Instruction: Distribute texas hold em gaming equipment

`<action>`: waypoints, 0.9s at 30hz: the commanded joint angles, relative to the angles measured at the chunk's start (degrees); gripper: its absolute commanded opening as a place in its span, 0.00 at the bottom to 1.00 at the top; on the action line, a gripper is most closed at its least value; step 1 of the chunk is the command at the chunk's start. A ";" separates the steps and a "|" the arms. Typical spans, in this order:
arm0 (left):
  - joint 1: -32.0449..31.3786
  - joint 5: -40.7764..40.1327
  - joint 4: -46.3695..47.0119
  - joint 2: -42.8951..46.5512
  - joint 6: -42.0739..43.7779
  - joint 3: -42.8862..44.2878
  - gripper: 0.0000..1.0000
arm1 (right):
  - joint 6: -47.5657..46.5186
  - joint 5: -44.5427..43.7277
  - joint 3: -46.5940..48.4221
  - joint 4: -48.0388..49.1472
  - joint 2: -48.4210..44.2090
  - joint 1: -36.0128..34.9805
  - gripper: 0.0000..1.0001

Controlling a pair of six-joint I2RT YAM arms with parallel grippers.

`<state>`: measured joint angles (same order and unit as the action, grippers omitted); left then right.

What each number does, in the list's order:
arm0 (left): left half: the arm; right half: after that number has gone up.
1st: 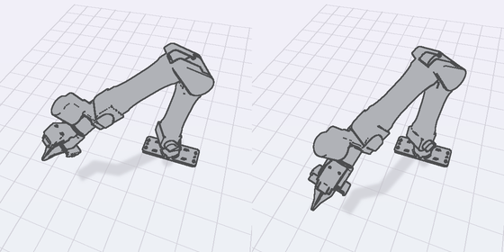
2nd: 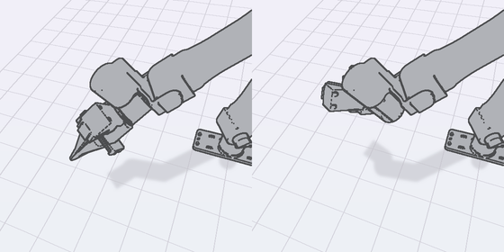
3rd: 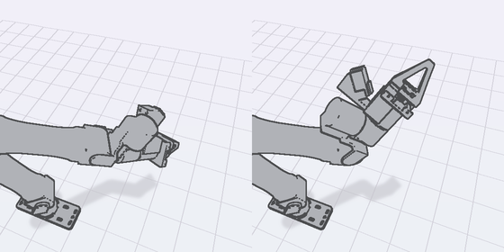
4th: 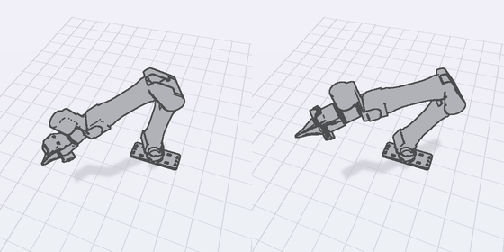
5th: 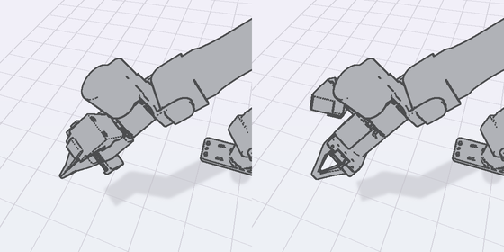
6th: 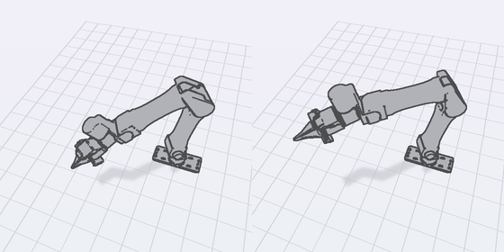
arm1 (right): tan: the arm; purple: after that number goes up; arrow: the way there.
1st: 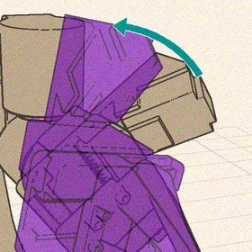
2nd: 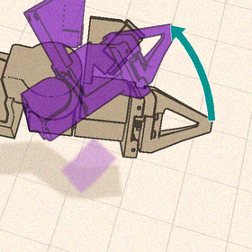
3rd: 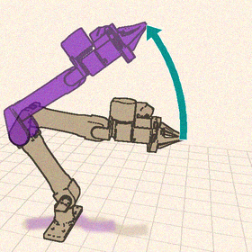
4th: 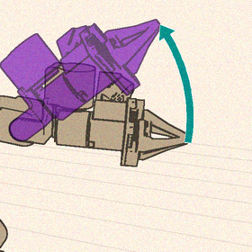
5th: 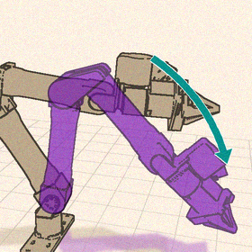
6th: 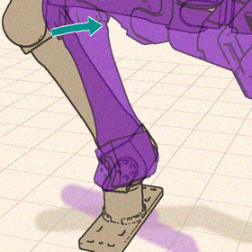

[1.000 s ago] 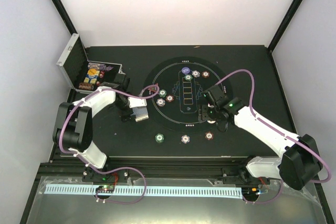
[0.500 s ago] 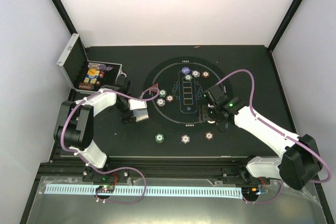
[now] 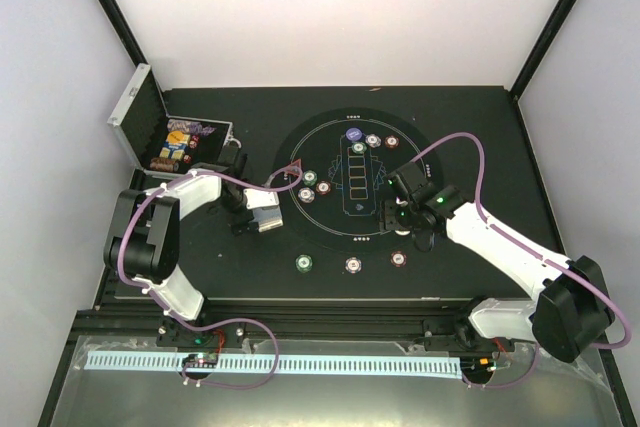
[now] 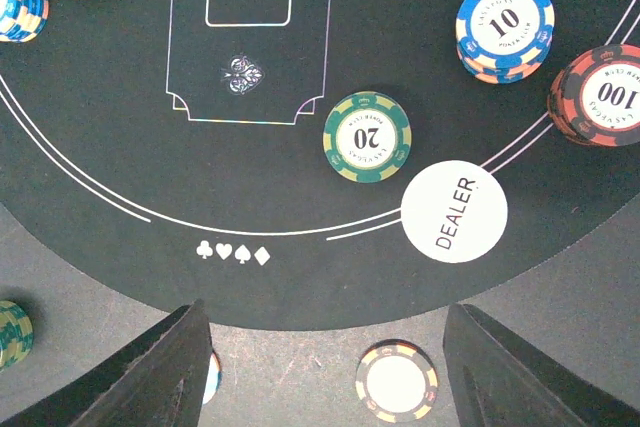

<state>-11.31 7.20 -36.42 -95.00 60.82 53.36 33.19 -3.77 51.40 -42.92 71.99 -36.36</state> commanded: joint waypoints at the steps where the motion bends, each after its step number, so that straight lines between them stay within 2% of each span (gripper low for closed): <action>1: 0.32 0.42 0.15 -0.33 1.16 0.08 0.99 | 0.46 0.73 0.72 0.01 -0.78 -0.44 0.66; 6: 0.32 1.14 -0.12 -0.23 1.88 0.08 0.99 | 0.61 1.17 0.05 0.59 -0.65 -0.50 0.64; 16: 0.66 1.81 0.08 -0.71 2.35 -0.10 0.90 | 0.65 1.57 -0.48 1.02 -0.36 -0.49 0.61; 27: 0.72 2.45 0.55 -1.06 2.82 -0.53 0.86 | 0.82 2.40 -1.06 1.87 -0.06 -0.61 0.56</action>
<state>-10.94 7.79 -36.12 -95.02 62.39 53.15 33.45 -2.31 51.03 -42.09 72.01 -36.38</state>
